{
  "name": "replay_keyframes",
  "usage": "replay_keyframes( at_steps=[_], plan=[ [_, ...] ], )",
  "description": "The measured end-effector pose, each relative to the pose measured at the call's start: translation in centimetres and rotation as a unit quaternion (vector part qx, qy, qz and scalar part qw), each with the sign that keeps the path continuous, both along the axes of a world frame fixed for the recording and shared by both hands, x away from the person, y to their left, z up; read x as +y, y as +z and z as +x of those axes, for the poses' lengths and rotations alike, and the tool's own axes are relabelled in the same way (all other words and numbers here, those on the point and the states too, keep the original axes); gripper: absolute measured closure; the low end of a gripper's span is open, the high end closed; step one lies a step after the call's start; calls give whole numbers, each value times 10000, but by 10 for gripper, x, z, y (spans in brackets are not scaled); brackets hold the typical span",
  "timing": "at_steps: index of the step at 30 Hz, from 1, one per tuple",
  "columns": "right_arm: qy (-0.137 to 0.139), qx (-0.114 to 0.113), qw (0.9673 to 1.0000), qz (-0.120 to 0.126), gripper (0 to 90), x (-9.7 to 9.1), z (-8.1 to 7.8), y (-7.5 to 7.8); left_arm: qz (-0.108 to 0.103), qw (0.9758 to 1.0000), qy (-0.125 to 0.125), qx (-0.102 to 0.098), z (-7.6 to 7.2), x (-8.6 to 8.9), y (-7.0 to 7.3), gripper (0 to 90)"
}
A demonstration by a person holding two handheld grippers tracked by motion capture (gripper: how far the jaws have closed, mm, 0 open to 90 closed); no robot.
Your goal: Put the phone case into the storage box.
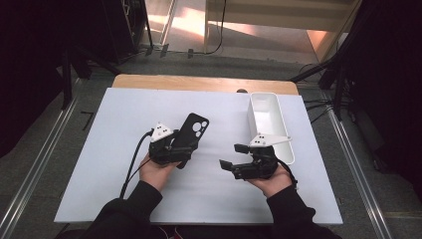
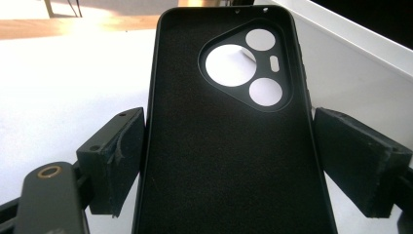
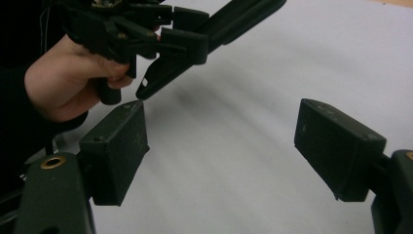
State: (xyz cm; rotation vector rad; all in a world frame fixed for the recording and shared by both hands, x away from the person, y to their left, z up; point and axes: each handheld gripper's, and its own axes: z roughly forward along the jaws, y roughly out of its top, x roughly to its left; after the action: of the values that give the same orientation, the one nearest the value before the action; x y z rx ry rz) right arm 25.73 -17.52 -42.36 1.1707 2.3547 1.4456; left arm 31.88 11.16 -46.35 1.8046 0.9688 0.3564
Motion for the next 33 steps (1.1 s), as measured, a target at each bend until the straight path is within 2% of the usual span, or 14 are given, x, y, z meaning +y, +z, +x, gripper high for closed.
replay_keyframes(
  at_steps=[2,6,17,24,28,33],
  plan=[
    [19,-15,10000,17,183,4,3,2,-52,10000,18,-44,-2,0,-1,144],
    [27,-20,10000,59,184,11,7,6,-105,9999,38,3,-5,-1,-3,143],
    [-171,118,9995,255,192,18,23,11,-409,9991,115,95,-11,-2,-6,144],
    [-290,197,9987,357,196,21,34,11,-391,9991,167,55,-17,-7,-9,144],
    [-366,254,9983,386,196,23,40,10,-371,9988,269,-141,-21,-9,-10,143],
    [-405,349,9975,472,209,25,46,9,-375,9988,280,-172,-24,-12,-12,143]
  ],
)
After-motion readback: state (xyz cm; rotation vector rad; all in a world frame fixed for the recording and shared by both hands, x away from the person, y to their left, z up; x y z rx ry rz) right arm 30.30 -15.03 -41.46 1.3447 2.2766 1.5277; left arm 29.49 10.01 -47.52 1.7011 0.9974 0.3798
